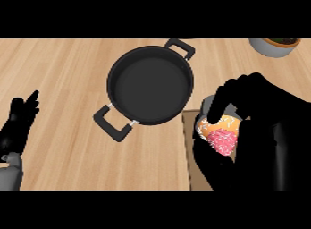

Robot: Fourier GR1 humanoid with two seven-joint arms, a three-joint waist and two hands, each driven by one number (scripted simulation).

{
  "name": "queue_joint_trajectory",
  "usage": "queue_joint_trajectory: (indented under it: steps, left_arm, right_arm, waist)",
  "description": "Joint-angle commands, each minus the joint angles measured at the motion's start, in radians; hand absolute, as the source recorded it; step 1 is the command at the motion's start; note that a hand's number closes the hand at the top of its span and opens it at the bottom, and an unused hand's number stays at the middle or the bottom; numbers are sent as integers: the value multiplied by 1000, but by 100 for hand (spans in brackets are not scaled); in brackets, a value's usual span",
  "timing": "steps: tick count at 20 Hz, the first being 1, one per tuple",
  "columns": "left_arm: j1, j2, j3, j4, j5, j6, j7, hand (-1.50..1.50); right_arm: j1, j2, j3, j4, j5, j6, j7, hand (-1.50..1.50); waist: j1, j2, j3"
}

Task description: Pick the cupcake from the tray and place it in the pot

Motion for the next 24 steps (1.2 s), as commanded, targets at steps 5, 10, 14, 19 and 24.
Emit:
queue_joint_trajectory:
  steps: [5, 10, 14, 19, 24]
  left_arm:
    - [0, 27, 17, -29, 21, -34, 17, 0]
    - [-8, -11, -18, -45, -6, -9, 36, 0]
    - [-19, 33, 17, -38, 16, -42, 44, 0]
    - [-60, -37, -26, 25, -28, 21, -3, 0]
    - [-50, 9, 20, 26, 2, -12, 5, 0]
  right_arm:
    - [-269, 7, -166, 346, -250, -58, 183, 150]
    - [-391, 7, -192, 585, -348, -148, 199, 150]
    - [-413, 7, -183, 760, -415, -247, 174, 150]
    - [-420, 7, -240, 918, -532, -418, 145, 150]
    - [-417, 7, -194, 1083, -646, -568, 89, -150]
  waist:
    - [15, 4, 1]
    - [15, 4, 2]
    - [16, 6, 2]
    - [20, 14, 2]
    - [18, 10, 2]
